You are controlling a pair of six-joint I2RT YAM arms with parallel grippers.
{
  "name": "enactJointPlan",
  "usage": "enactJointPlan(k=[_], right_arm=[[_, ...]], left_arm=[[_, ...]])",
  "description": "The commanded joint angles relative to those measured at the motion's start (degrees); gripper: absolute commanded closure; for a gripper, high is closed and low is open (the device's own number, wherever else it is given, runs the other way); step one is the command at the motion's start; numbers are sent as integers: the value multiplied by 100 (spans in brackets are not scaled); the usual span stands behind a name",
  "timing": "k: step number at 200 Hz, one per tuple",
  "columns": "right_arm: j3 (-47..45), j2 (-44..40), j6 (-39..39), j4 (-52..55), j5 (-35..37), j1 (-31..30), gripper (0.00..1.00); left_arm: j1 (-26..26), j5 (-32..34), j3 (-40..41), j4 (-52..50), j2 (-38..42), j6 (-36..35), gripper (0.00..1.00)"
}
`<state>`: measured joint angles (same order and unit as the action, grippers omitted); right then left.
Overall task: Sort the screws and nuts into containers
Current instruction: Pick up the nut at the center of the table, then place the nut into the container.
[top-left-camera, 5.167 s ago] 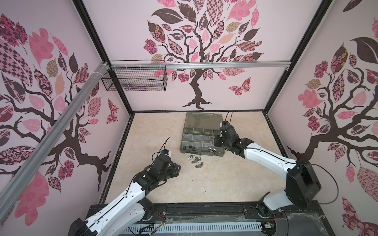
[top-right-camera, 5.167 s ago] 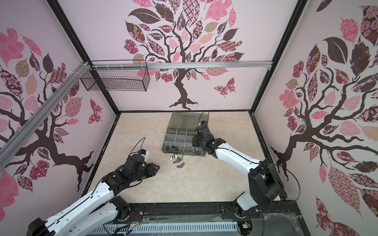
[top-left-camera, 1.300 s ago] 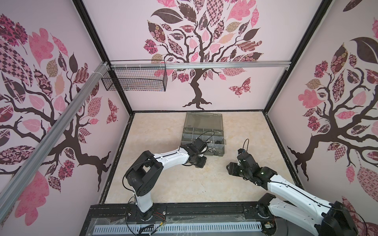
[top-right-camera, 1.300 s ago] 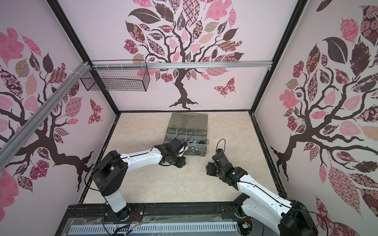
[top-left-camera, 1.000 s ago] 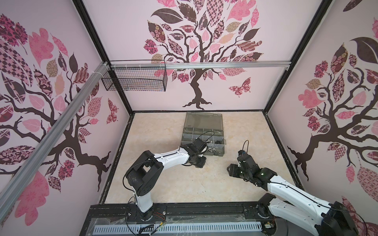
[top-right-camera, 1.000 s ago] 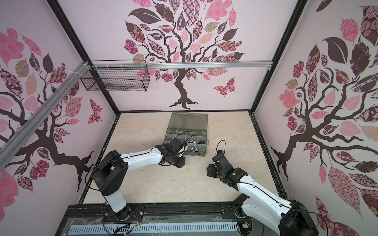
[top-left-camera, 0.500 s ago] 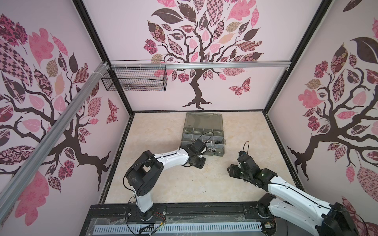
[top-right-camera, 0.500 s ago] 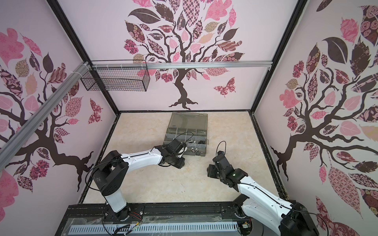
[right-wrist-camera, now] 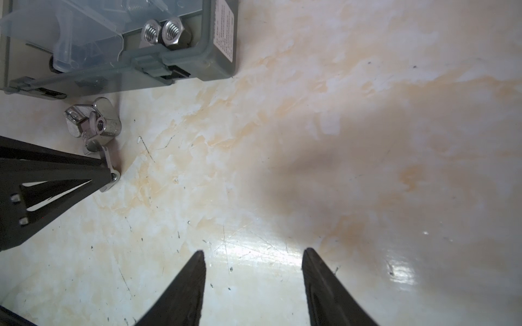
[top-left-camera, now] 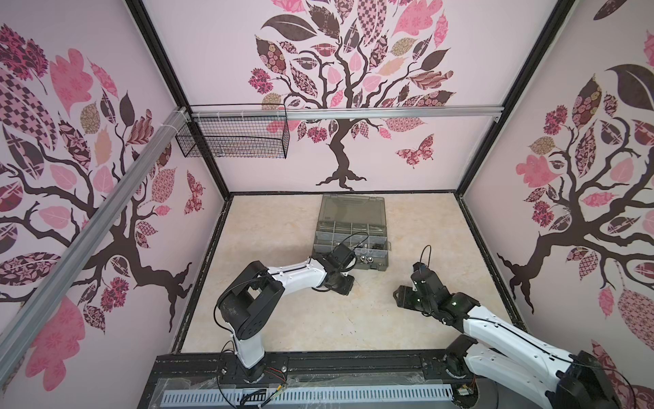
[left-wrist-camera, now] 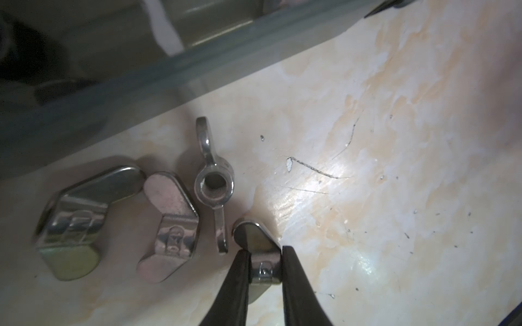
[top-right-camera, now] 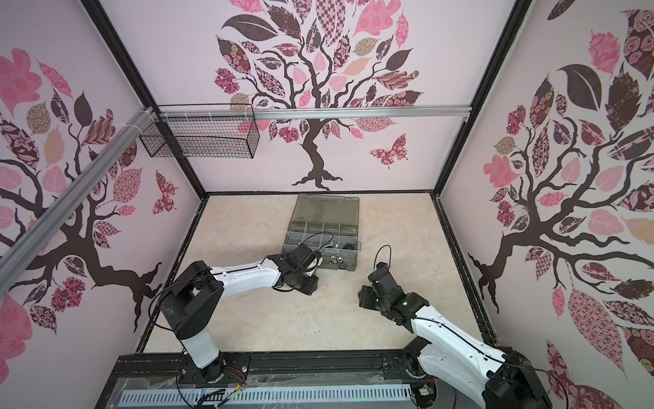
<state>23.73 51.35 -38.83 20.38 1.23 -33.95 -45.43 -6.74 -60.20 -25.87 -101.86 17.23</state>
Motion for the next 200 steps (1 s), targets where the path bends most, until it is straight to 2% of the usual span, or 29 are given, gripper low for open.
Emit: enactJointPlan(k=[1, 60, 113, 157, 200], right_arm=[[-33, -89, -46, 90, 16, 2, 42], [-79, -231, -67, 148, 56, 3, 42], [24, -262, -34, 266, 74, 0, 42], [112, -300, 7, 326, 127, -4, 42], [182, -281, -17, 398, 135, 1, 42]], left_arm=[[-45, -7, 134, 77, -125, 10, 81], [-63, 85, 160, 28, -68, 59, 90], [-24, -154, -10, -203, 647, 87, 90], [510, -273, -559, -316, 1019, 62, 90], [1126, -176, -1625, -606, 451, -209, 90]])
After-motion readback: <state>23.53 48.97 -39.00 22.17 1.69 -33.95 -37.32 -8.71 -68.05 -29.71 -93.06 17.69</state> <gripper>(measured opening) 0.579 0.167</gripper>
